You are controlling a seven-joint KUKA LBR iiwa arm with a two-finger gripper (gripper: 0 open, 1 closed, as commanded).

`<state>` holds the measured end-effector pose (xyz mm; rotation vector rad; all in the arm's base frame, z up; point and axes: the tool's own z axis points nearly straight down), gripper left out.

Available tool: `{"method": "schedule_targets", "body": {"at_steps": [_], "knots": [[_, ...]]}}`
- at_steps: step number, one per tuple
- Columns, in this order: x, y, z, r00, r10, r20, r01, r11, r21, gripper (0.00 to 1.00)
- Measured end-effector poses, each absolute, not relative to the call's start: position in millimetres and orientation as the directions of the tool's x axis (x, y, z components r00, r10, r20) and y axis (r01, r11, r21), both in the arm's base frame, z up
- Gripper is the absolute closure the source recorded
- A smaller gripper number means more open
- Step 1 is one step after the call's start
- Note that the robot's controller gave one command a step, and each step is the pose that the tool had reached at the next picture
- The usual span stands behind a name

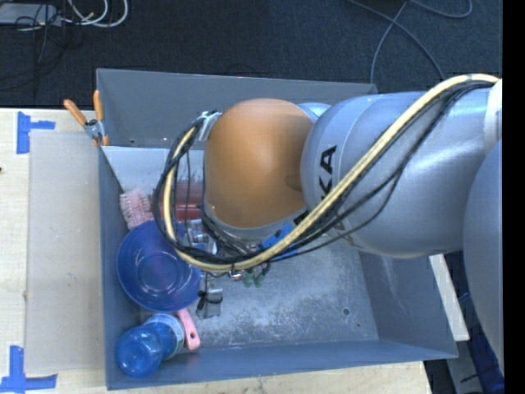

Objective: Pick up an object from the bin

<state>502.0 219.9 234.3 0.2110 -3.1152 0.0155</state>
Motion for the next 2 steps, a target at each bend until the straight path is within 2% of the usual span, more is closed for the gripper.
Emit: {"method": "schedule_targets", "body": {"at_steps": [1,2], "knots": [[480.8,222,184,-0.986,-0.164,0.018,-0.164,0.986,-0.006,0.00],[474.7,227,159,-0.993,-0.112,0.021,-0.113,0.994,-0.008,0.00]]}}
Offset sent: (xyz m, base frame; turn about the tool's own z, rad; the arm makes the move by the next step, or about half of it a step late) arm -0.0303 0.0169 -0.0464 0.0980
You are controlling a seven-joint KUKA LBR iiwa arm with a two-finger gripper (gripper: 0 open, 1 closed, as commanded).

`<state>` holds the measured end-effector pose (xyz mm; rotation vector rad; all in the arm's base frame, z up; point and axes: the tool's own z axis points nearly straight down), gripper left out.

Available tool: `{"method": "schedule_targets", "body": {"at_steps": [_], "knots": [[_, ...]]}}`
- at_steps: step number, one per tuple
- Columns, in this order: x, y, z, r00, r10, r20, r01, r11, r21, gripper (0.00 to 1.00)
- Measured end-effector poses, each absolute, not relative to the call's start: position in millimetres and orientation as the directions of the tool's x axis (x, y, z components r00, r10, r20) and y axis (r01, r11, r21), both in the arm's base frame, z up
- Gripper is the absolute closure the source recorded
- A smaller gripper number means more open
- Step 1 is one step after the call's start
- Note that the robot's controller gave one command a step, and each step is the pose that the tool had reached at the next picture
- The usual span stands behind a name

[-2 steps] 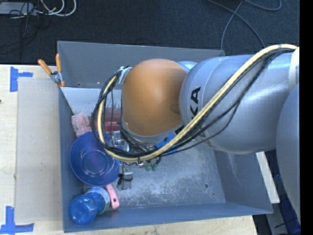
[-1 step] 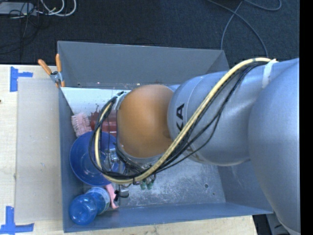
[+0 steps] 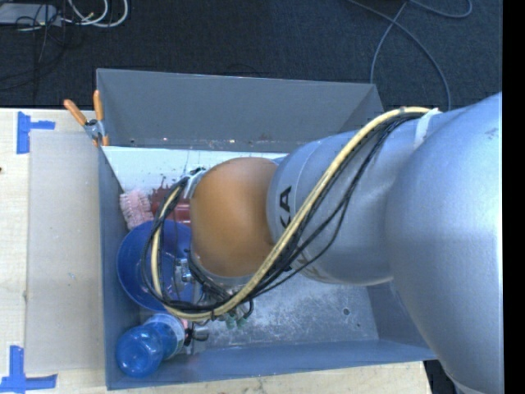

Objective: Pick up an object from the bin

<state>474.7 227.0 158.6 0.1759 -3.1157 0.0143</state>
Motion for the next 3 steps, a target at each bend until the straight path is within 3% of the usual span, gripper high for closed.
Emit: {"method": "schedule_targets", "body": {"at_steps": [1,2,3], "knots": [[493.9,233,132,-0.931,-0.364,0.022,-0.364,0.931,-0.002,0.00],[472.0,229,129,-0.999,-0.040,0.017,-0.040,0.999,-0.011,1.00],[472.0,229,129,-0.999,-0.040,0.017,-0.040,0.999,-0.012,1.00]]}}
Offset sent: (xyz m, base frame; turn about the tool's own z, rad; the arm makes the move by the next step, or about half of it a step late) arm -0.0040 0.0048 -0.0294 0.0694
